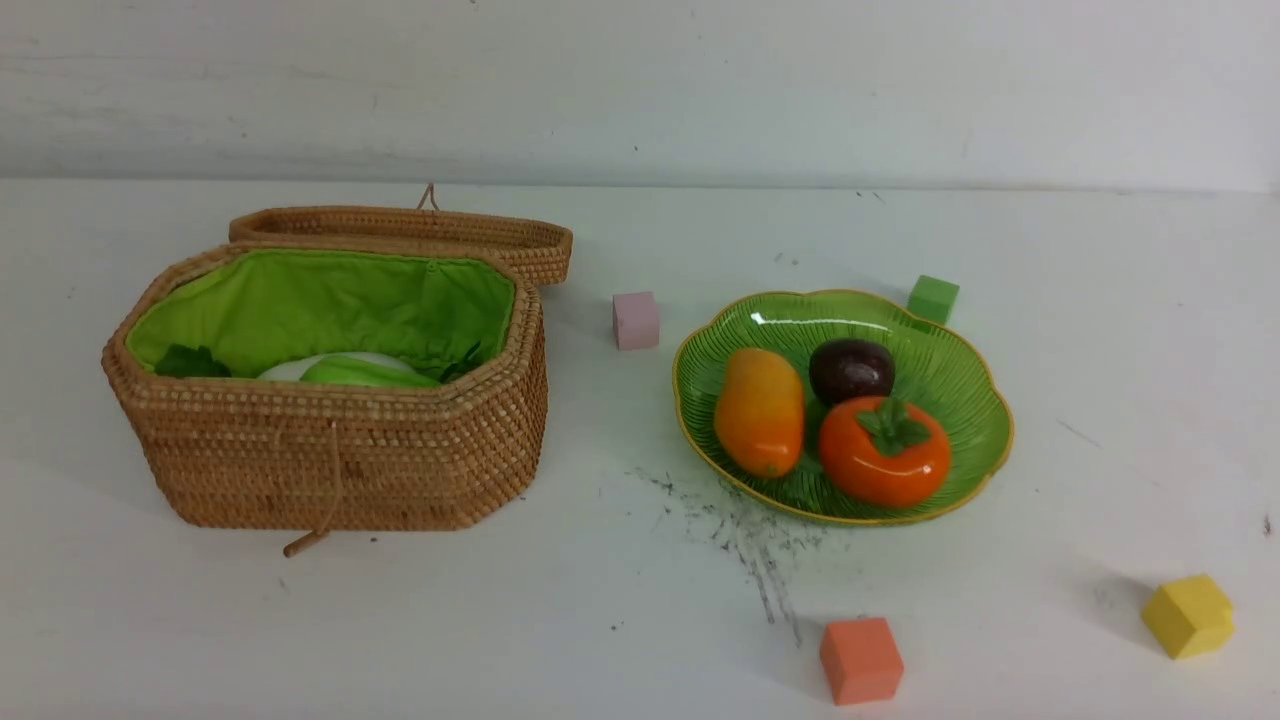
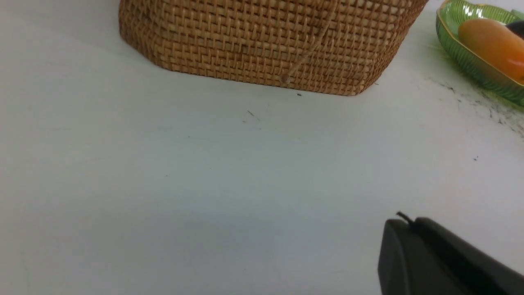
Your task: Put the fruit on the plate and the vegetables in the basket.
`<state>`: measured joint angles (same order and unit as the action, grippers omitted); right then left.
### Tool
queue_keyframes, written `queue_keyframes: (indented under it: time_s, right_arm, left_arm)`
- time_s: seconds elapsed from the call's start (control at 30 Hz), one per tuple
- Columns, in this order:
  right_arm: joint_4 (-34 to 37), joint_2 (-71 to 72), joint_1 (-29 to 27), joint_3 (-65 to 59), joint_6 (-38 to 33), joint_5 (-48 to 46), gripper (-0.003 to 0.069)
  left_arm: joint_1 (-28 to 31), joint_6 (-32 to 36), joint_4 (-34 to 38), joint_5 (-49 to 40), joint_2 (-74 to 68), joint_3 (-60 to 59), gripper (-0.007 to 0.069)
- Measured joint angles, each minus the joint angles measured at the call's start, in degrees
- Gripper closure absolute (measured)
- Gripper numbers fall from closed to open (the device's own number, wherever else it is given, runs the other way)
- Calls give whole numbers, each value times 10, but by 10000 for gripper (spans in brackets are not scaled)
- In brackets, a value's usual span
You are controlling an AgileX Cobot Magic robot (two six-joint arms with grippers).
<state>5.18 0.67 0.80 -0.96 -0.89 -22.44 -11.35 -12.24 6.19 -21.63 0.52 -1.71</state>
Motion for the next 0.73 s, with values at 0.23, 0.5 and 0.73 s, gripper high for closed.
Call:
queue_keyframes:
  time_s: [0.23, 0.5, 0.73]
  right_arm:
    - [0, 0, 0, 0, 0, 0, 573]
    - [0, 0, 0, 0, 0, 0, 561]
    - [0, 0, 0, 0, 0, 0, 552]
  left_arm:
    - [0, 0, 0, 0, 0, 0, 634]
    - [0, 0, 0, 0, 0, 0, 626]
    - [0, 0, 0, 0, 0, 0, 620]
